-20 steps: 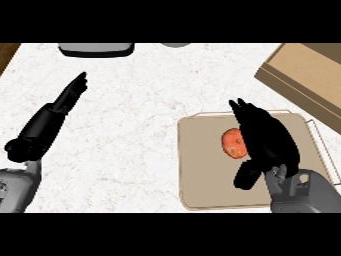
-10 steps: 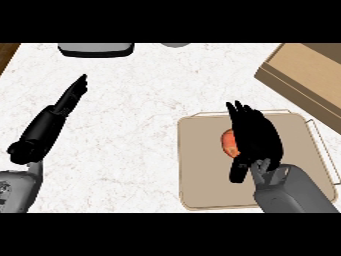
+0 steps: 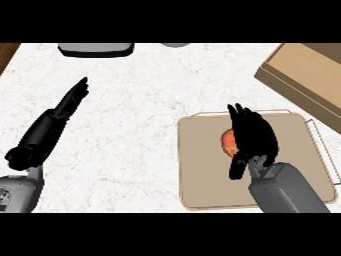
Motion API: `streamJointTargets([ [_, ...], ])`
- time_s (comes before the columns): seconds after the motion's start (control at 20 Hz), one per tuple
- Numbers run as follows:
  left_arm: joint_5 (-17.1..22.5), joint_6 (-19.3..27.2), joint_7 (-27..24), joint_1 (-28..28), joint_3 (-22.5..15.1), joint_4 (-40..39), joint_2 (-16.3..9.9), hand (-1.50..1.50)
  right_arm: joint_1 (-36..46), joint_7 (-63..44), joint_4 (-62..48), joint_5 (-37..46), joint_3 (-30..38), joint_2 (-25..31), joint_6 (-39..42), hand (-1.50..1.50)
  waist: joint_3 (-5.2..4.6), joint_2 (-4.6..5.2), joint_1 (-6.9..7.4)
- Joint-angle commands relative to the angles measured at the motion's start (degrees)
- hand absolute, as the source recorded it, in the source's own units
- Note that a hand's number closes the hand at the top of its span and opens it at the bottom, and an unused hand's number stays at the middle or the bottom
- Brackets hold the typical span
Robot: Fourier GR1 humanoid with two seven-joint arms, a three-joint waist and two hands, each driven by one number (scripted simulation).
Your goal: Pick the squash from the tray and place it in the cardboard box
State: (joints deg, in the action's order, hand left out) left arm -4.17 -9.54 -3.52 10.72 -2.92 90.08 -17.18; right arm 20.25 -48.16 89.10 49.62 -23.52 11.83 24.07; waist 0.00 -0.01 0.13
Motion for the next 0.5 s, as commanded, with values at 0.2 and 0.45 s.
streamJointTargets([
  [0.2,-1.64,-2.61,1.65,0.36,2.38,1.72,1.26,0.00,-0.67,4.33,-3.45,3.78,4.13,-1.70,1.29,-1.50,0.00,-0.02,-0.06],
  [0.45,-1.92,-2.71,1.00,0.29,2.67,1.07,2.28,0.00,-0.09,5.81,-11.87,8.01,3.28,-3.57,-3.79,-1.50,0.01,0.03,0.19],
])
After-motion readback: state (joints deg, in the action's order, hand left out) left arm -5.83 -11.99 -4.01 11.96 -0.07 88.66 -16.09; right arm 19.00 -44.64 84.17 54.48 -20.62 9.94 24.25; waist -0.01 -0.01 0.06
